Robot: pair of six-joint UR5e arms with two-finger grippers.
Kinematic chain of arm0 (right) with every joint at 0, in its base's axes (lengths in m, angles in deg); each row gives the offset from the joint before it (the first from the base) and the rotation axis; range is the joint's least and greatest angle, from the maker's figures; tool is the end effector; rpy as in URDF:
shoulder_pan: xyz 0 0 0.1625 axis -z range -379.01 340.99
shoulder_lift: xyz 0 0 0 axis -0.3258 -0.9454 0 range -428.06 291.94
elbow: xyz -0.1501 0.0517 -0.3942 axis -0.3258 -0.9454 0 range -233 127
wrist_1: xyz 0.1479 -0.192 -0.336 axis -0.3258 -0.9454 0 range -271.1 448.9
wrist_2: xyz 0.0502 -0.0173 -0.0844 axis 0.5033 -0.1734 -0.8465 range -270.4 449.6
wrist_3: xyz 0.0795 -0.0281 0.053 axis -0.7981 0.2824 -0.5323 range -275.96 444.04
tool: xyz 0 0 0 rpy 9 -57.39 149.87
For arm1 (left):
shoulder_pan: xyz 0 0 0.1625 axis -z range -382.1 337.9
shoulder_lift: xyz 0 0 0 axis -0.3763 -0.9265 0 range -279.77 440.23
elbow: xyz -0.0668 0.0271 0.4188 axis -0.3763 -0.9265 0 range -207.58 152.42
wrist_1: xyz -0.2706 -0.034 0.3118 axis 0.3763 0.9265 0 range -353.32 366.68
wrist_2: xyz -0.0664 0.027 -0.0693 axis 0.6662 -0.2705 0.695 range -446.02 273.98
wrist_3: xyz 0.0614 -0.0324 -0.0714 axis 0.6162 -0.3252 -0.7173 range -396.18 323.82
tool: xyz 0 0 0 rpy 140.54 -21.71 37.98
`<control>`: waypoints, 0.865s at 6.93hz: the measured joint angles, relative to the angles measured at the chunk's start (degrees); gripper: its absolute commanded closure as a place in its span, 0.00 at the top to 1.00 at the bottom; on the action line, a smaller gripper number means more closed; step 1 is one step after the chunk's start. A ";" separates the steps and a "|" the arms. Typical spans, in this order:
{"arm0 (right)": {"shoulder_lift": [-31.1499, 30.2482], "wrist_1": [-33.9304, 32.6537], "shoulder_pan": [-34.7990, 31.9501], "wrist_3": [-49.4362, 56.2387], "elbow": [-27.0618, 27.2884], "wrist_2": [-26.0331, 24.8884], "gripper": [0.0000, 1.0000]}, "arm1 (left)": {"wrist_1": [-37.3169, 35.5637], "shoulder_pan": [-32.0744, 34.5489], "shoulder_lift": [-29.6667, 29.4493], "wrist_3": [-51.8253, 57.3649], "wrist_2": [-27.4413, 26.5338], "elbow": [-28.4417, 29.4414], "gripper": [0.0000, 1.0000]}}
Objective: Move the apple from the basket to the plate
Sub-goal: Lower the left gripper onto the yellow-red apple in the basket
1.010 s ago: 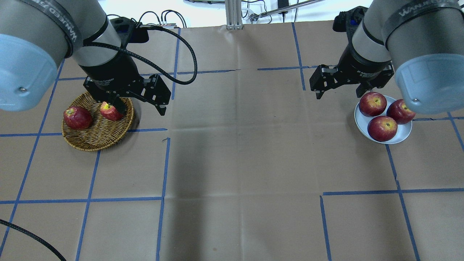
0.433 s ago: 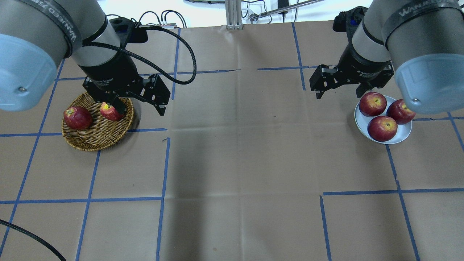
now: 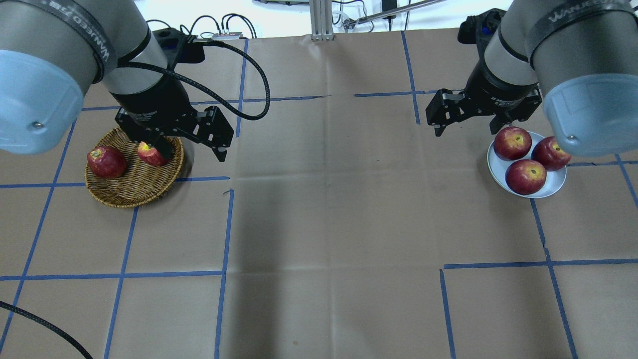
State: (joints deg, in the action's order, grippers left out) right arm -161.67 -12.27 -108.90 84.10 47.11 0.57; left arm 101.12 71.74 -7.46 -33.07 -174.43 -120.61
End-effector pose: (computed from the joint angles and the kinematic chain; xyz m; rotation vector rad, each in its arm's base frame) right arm 0.1341 -0.4708 0.4511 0.0003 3.1222 -0.1274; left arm -0.1670 -0.4552 0.4740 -0.1868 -3.1057 -0.1405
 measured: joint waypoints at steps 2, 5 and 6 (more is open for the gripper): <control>0.00 0.00 0.01 -0.06 0.00 0.00 1.00 | -0.59 -3.58 -1.04 0.22 -0.73 -0.66 0.99; 0.00 0.00 0.01 0.01 0.02 0.00 1.00 | -10.32 -11.17 -6.51 8.07 -1.38 -3.70 0.99; 0.00 0.00 0.00 0.01 0.04 0.00 1.00 | -15.50 -13.36 -8.43 10.07 -1.53 -5.45 0.99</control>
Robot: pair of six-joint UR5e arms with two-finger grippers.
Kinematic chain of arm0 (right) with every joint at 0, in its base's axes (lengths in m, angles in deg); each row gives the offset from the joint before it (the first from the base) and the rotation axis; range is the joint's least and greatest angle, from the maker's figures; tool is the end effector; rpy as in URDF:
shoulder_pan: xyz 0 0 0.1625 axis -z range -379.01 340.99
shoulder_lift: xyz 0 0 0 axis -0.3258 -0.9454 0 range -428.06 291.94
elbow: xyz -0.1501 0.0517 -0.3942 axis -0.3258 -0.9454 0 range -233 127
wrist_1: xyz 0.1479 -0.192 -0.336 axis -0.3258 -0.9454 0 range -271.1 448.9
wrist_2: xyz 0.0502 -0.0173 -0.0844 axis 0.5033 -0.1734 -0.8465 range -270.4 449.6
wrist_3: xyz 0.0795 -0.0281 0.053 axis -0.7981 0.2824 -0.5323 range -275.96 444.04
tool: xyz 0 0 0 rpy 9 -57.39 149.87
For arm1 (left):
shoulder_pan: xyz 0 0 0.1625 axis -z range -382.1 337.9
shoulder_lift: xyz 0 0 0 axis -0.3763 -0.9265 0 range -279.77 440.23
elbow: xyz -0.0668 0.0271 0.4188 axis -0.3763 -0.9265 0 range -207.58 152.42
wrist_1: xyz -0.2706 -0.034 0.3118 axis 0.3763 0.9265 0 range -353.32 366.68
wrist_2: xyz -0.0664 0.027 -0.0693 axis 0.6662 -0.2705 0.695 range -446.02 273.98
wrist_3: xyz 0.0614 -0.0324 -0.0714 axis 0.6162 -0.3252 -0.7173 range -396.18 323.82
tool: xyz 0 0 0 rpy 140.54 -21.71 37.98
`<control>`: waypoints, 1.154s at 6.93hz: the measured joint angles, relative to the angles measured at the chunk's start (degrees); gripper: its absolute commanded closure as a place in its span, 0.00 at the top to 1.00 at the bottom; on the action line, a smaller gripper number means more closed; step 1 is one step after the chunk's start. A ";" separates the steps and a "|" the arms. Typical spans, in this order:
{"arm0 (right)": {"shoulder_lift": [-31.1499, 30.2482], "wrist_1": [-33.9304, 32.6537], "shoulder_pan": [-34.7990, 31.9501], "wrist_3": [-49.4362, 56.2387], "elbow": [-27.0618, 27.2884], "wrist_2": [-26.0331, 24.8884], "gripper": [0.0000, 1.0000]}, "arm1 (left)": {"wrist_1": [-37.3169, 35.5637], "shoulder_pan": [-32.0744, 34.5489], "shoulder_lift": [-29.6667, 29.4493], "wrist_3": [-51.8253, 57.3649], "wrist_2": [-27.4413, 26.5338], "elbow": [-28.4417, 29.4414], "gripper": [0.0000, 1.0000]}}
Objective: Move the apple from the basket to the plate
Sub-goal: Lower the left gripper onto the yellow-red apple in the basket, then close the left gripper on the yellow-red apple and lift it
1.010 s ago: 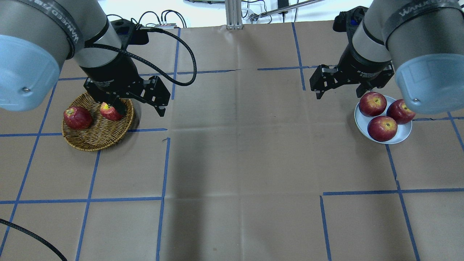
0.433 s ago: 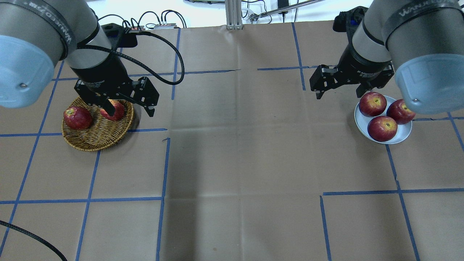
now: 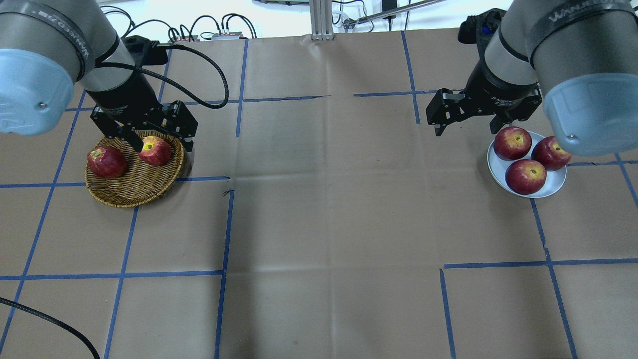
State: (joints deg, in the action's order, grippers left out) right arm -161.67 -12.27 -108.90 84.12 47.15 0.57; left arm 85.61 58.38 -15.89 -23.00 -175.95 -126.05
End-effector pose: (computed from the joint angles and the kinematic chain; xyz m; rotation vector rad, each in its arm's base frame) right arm 0.1341 -0.4707 0.4507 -0.0002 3.1223 -0.1264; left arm -0.0459 -0.5332 0.3807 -0.1000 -3.1253 -0.0939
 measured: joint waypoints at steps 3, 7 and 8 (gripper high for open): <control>0.00 0.00 0.05 0.08 -0.01 0.00 1.00 | -12.12 -5.48 -6.60 9.57 0.01 -2.52 0.99; 0.00 0.00 0.06 0.09 -0.02 0.00 1.00 | -25.18 -8.38 -16.36 12.45 0.17 -2.73 0.99; 0.00 0.00 0.06 0.09 0.00 0.00 1.00 | -25.58 -8.48 -17.89 12.42 0.35 -2.75 0.94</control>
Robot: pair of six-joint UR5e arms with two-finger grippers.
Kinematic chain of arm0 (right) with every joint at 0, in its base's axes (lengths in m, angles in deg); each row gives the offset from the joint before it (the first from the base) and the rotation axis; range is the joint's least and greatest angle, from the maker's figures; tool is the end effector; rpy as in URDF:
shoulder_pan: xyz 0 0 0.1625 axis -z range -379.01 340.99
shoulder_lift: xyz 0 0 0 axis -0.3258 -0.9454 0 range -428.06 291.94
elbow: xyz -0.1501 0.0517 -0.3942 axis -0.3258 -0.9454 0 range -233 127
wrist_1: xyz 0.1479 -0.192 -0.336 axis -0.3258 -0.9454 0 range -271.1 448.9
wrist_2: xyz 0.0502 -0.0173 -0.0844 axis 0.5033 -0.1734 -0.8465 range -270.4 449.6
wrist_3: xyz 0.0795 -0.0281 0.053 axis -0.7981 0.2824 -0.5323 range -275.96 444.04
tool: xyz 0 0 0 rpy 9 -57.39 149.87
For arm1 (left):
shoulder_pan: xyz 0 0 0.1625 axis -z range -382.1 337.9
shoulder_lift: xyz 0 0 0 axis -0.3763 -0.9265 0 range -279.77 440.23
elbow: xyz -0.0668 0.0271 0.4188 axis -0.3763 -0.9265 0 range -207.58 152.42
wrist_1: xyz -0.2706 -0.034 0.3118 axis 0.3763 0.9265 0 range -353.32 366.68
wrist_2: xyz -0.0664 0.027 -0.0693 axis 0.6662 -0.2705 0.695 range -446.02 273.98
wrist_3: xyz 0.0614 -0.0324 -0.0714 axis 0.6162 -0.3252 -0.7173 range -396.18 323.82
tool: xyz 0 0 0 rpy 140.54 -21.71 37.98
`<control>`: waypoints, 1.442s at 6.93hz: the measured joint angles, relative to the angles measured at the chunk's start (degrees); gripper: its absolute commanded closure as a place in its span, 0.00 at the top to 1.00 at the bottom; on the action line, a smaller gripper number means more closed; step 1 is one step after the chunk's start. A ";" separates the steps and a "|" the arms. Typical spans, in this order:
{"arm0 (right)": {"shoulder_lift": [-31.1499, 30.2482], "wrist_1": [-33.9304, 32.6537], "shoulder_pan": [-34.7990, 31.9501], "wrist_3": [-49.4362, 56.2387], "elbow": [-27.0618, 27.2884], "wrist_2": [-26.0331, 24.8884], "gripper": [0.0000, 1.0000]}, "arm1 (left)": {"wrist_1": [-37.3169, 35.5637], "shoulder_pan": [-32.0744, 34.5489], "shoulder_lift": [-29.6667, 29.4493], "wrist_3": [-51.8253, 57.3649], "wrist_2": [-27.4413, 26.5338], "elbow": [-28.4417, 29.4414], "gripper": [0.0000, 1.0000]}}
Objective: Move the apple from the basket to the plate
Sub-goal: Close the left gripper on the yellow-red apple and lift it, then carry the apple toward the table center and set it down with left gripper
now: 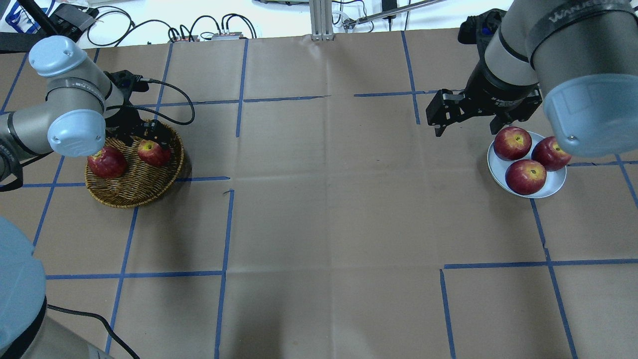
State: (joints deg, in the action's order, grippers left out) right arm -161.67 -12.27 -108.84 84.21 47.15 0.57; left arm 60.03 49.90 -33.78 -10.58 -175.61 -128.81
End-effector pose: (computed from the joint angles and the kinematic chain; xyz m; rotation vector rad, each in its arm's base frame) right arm 0.1336 -0.4708 0.4507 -0.0010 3.1224 -0.1264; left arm 0.0564 -0.6076 0.2273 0.2083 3.1319 -0.0400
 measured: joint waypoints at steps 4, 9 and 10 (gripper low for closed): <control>0.00 0.00 0.00 0.02 0.02 0.00 1.00 | -0.84 -0.13 -2.54 0.01 -0.13 0.42 0.27; 0.00 0.00 0.00 0.09 -0.02 0.00 1.00 | 0.49 11.55 8.24 -8.49 0.64 -0.13 0.28; 0.00 0.00 0.00 0.09 -0.03 0.00 1.00 | 0.26 18.61 8.56 -12.93 0.69 -0.29 0.28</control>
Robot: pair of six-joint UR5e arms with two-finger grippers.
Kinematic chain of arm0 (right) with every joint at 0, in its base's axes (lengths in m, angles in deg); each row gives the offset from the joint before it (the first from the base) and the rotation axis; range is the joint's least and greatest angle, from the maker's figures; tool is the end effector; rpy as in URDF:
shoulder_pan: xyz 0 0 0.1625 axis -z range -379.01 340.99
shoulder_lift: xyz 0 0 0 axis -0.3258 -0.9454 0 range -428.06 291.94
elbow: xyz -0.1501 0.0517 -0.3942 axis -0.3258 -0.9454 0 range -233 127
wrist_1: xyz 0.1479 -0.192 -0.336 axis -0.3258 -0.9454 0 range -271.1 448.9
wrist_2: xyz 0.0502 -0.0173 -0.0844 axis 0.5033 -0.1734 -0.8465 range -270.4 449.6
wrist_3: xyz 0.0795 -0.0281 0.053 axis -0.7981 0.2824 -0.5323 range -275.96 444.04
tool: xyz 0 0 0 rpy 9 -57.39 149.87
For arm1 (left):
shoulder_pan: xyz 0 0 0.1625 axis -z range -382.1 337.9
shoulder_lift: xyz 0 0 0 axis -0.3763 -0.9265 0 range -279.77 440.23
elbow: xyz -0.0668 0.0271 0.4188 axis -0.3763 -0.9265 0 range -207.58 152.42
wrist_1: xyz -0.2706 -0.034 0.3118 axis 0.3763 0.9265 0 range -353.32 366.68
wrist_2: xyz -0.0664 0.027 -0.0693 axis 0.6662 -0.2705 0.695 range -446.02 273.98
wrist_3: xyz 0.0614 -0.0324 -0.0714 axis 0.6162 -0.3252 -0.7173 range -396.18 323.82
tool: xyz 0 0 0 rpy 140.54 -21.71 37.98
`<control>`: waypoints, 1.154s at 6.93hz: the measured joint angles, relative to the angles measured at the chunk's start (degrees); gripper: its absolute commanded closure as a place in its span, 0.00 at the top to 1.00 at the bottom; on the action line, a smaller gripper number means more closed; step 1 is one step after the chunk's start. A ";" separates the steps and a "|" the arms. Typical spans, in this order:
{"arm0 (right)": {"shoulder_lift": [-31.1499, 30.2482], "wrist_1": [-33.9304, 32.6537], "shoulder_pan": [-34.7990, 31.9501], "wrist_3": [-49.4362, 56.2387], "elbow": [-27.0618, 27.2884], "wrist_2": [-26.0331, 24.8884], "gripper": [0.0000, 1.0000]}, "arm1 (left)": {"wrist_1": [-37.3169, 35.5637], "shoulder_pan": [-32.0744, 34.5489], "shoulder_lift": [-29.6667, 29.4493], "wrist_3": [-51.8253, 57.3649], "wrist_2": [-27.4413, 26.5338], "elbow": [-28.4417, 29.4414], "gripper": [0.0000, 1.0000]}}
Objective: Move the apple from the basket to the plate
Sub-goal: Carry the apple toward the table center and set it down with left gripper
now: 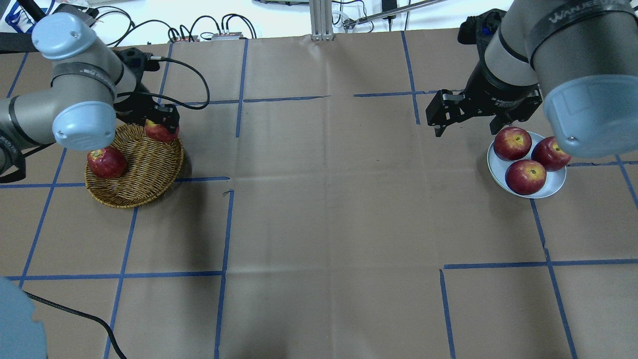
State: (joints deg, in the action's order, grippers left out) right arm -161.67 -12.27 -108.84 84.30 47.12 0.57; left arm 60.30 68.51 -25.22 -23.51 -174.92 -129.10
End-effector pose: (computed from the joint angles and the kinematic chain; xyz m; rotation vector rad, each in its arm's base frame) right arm 0.1336 -0.4709 0.4510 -0.0035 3.1224 -0.1272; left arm -0.1414 -0.5759 0.3123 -0.3645 -3.1078 0.2592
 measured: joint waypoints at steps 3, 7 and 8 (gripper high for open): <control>0.00 0.00 0.00 0.08 0.07 0.00 1.00 | -4.56 17.06 -6.68 -23.10 -0.02 1.03 0.28; 0.00 -0.01 0.00 0.09 0.08 0.08 1.00 | -11.05 21.12 -13.55 -30.38 -0.04 1.07 0.46; 0.00 0.00 0.00 0.11 0.08 0.09 1.00 | -11.13 21.15 -13.95 -30.55 -0.04 0.92 0.68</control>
State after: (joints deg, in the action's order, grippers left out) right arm -161.67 -12.27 -108.84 84.41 47.20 0.65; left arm 49.17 89.66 -39.17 -54.06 -174.96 -128.18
